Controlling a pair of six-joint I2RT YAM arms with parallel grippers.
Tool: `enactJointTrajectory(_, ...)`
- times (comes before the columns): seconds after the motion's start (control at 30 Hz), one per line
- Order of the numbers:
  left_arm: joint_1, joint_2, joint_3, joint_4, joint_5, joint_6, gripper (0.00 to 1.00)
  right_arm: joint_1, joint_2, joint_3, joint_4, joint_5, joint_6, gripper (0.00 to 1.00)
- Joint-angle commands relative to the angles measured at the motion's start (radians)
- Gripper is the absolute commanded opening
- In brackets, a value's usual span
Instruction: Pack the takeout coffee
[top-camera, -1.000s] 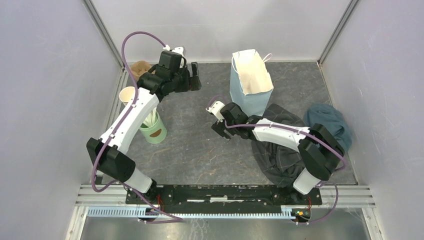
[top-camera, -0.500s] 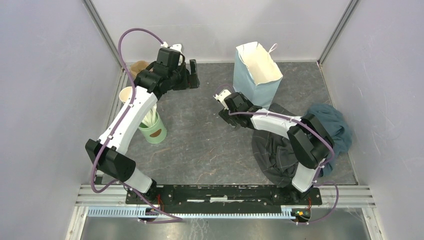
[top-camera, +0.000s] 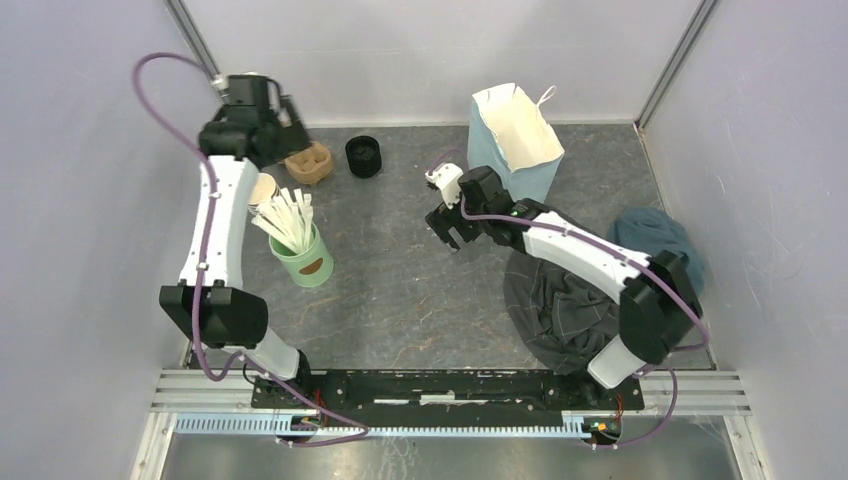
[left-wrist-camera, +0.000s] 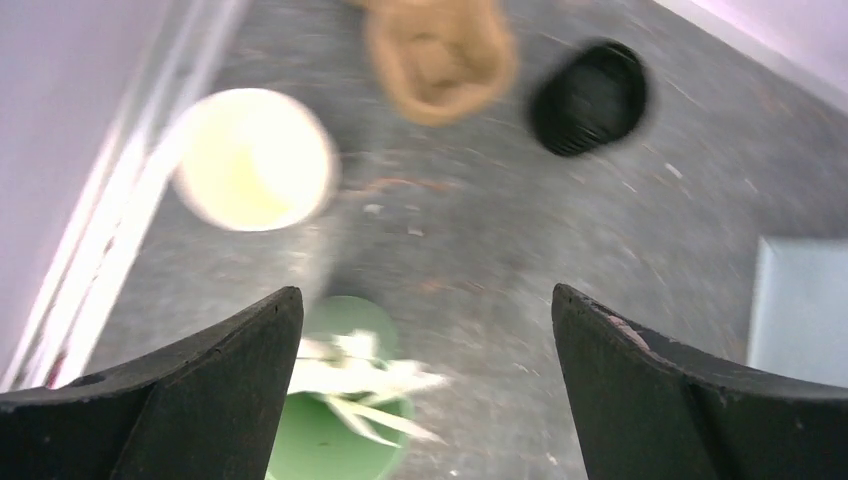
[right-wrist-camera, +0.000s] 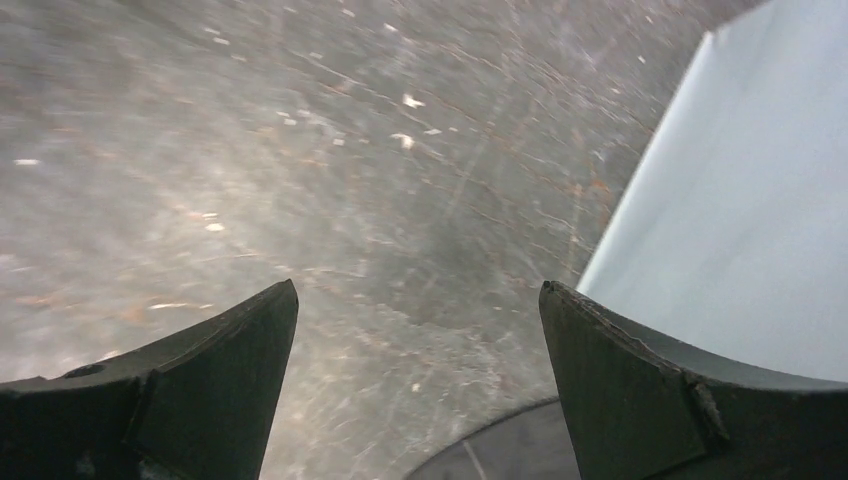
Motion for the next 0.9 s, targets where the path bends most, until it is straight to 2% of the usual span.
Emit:
enactJointTrajectory(0.0,0.185,-0.047,0.012,-0.083,-0.075,-0.094,1.0,0.007,-0.099,0.018,-0.076,-0.192,0.058,0.98)
enactJointTrajectory(0.1,0.306,-0.053,-0.024,-0.114,-0.095,-0.154,1.0,0.008,-0.127,0.019,-0.132,-0.209,0.045,0.98)
enactJointTrajectory(0.17,0.386,-0.051,-0.063,-0.108,-0.052,-0.167,0.99,0.007,-0.146,0.014,-0.152,-0.212,0.034,0.98)
enactJointTrajectory(0.3,0.463,0.012,-0.076,-0.084,0.048,-0.158,0.88,0.007,-0.166,-0.001,-0.153,-0.221,0.024,0.98)
enactJointTrajectory(0.53,0.486,0.193,0.017,-0.16,0.137,-0.129,0.61,-0.004,-0.187,-0.046,-0.125,-0.187,0.006,0.98)
enactJointTrajectory(0.6,0.487,0.227,0.037,-0.159,0.152,-0.122,0.6,-0.013,-0.189,-0.051,-0.12,-0.179,0.0,0.98)
enactJointTrajectory(0.73,0.485,0.292,0.082,-0.184,0.17,-0.099,0.5,-0.032,-0.185,-0.057,-0.111,-0.171,-0.003,0.98)
enactJointTrajectory(0.87,0.484,0.315,0.084,-0.184,0.163,-0.089,0.45,-0.046,-0.181,-0.058,-0.111,-0.168,-0.002,0.98)
